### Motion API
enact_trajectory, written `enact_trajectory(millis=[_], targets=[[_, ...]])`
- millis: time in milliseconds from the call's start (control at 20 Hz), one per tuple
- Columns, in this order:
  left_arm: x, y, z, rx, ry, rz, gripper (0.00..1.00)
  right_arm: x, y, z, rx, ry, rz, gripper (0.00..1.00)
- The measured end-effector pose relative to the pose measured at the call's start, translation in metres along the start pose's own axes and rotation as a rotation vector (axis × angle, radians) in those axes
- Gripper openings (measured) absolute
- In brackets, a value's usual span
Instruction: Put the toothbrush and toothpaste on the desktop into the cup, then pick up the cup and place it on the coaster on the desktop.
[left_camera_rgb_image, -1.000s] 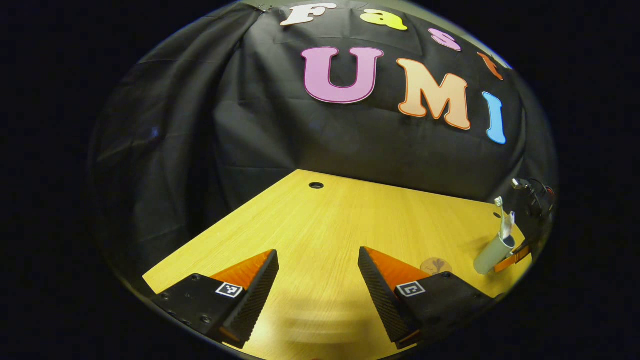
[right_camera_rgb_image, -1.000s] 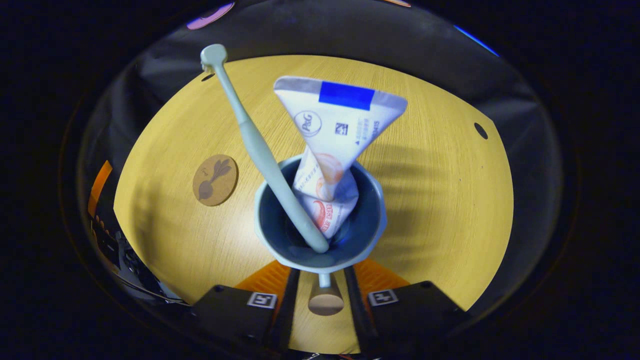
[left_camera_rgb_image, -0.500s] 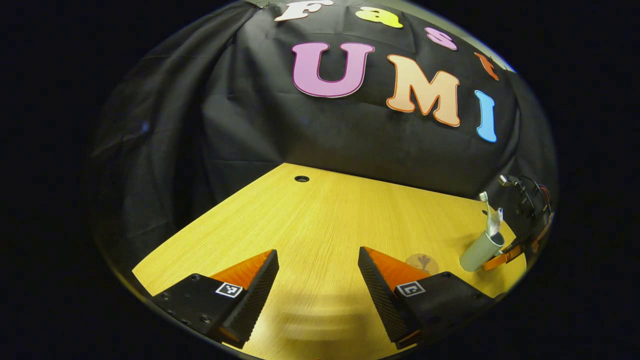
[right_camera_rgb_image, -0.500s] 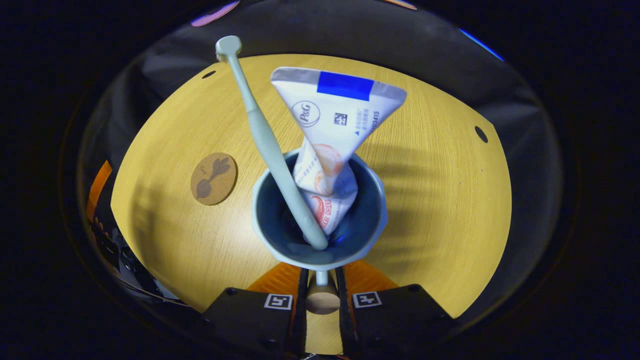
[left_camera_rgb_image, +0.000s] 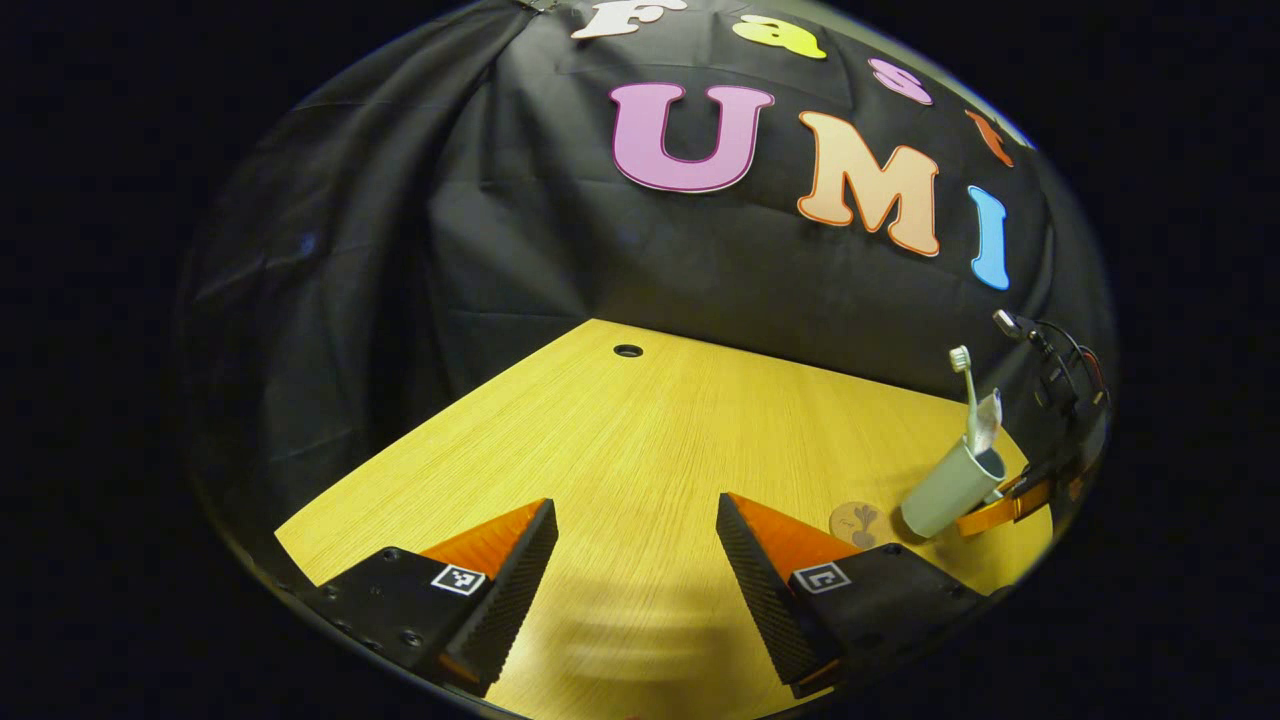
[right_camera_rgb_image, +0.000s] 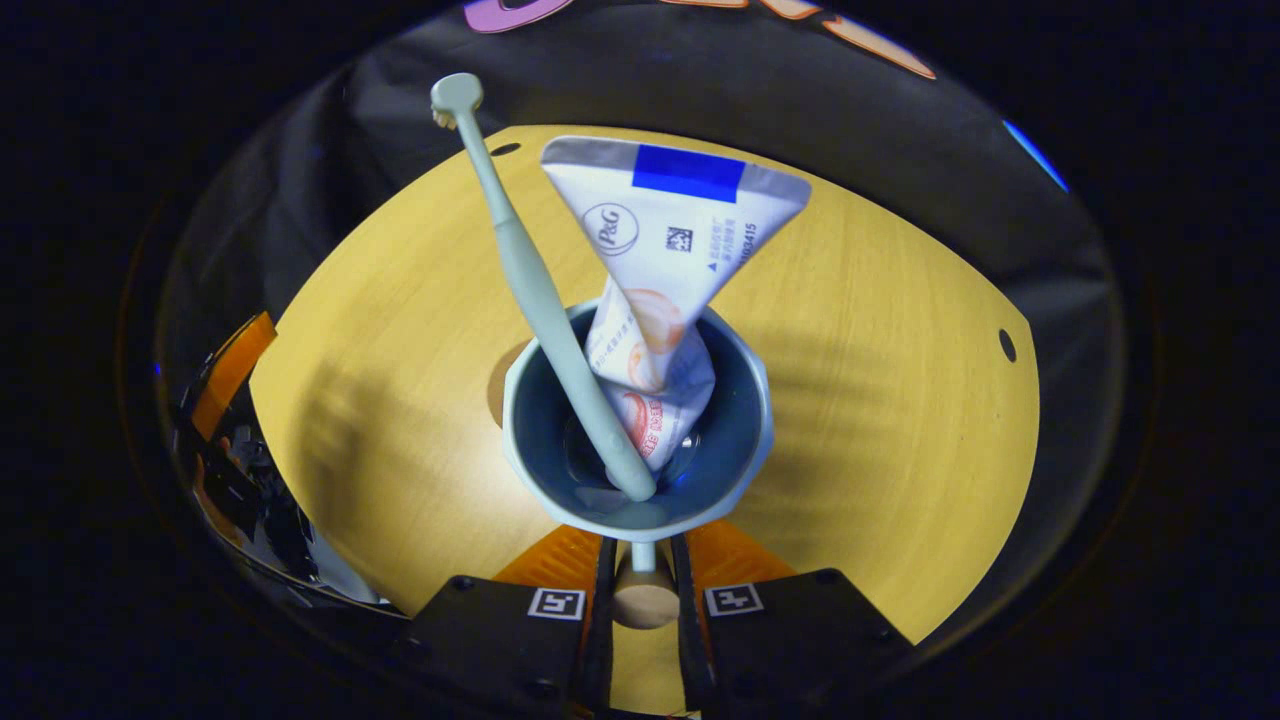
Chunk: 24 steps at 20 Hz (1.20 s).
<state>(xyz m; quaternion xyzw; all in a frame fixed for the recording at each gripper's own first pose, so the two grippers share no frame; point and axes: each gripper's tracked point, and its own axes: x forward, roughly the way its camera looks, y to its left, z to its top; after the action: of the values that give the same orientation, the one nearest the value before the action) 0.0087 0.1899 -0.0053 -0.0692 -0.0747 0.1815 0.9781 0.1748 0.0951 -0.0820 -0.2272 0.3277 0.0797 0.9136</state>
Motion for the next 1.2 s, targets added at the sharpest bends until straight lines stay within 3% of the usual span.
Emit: enact_trajectory(millis=[250, 300, 350, 550, 750, 800, 1000, 1050, 1100, 1150, 1200], targets=[[-0.004, 0.008, -0.006, -0.004, 0.019, 0.018, 0.95, 0.009, 0.029, 0.031, -0.074, -0.017, 0.027, 0.29], [-0.003, 0.009, -0.005, -0.008, 0.019, 0.022, 0.95, 0.013, 0.034, 0.031, -0.085, -0.012, 0.033, 0.25], [-0.004, 0.009, -0.005, -0.013, 0.016, 0.025, 0.95, 0.017, 0.035, 0.031, -0.094, -0.003, 0.038, 0.29], [-0.005, 0.013, -0.003, -0.018, 0.007, 0.043, 0.95, 0.025, 0.038, 0.029, -0.129, 0.029, 0.026, 0.25], [-0.005, 0.014, -0.001, -0.028, 0.004, 0.046, 0.95, 0.027, 0.040, 0.027, -0.149, 0.051, 0.010, 0.29], [-0.005, 0.013, -0.002, -0.029, 0.007, 0.040, 0.95, 0.028, 0.041, 0.024, -0.146, 0.056, 0.010, 0.25], [-0.006, 0.007, -0.001, -0.027, 0.012, 0.010, 0.95, 0.021, 0.040, 0.022, -0.123, 0.051, 0.031, 0.31], [-0.005, 0.004, 0.000, -0.024, 0.011, 0.004, 0.95, 0.015, 0.042, 0.022, -0.128, 0.041, 0.040, 0.33], [-0.005, 0.001, 0.001, -0.022, 0.013, -0.002, 0.95, 0.015, 0.046, 0.021, -0.132, 0.033, 0.048, 0.46], [-0.004, -0.002, 0.000, -0.019, 0.017, -0.009, 0.95, 0.011, 0.046, 0.022, -0.140, 0.021, 0.050, 0.67], [-0.004, -0.005, 0.002, -0.016, 0.017, -0.017, 0.95, 0.007, 0.046, 0.023, -0.147, 0.008, 0.052, 0.77]])
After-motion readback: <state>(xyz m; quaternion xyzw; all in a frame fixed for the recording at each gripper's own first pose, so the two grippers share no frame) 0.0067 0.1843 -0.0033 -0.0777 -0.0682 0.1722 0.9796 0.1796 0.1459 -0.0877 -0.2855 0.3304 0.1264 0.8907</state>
